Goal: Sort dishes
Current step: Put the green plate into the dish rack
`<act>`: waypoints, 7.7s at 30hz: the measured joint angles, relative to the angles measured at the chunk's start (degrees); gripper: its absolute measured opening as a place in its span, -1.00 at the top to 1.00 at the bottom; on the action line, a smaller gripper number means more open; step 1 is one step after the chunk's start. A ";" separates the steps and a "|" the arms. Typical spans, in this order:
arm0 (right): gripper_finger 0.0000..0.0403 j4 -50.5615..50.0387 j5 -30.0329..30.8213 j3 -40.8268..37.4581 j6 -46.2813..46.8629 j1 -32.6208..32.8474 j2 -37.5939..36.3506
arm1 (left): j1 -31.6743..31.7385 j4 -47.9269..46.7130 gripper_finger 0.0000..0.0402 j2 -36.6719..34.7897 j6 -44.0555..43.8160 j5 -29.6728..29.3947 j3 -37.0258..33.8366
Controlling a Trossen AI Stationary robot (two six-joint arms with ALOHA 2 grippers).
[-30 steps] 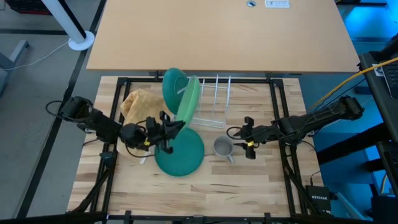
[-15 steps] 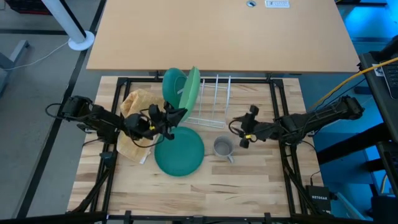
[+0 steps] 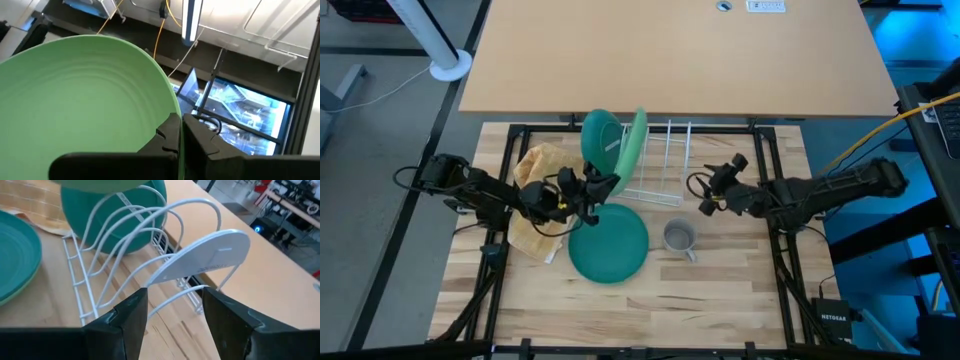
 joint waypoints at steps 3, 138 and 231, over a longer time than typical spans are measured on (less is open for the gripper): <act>0.03 1.20 -2.12 0.00 -0.03 -2.65 0.00 | 0.73 0.17 1.00 0.40 -1.50 0.06 0.02; 0.03 2.54 -21.32 -0.04 -0.98 -10.44 17.14 | 28.25 -100.91 0.95 0.29 -22.81 7.88 36.68; 0.03 35.59 -13.74 -0.12 -9.92 -10.48 16.93 | 27.37 -106.20 1.00 -1.39 4.58 -3.13 36.68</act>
